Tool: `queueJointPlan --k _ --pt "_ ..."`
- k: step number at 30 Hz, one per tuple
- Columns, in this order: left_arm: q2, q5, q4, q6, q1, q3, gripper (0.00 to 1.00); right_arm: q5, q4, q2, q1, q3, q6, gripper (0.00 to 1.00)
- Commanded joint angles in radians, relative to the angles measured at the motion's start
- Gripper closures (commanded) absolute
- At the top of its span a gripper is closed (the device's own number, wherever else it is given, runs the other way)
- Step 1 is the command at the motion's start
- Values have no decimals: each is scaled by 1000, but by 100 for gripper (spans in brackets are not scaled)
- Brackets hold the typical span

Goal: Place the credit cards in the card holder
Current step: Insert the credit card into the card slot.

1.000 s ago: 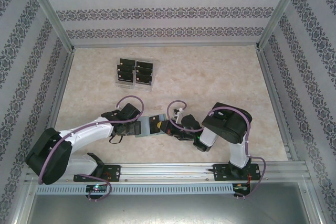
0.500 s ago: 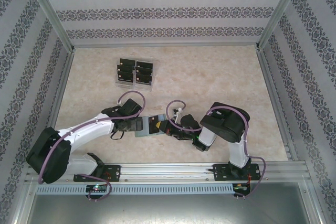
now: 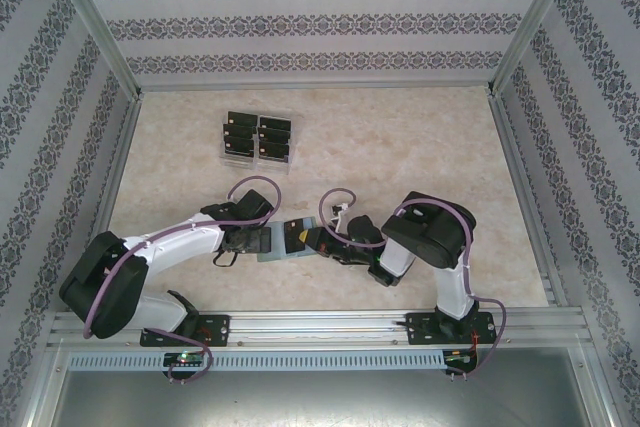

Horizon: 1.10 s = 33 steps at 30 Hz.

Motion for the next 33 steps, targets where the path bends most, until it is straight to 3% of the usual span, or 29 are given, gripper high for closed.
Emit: queueJointPlan --k 1,26,33 --pt "6 -24 -42 9 8 0 1 -16 5 11 -20 -14 -9 100" --pt "5 -21 -32 5 8 -8 1 -46 -1 85 10 35 48 100" --pt "5 -18 -32 5 8 -5 1 -2 -11 53 -4 -19 39 100"
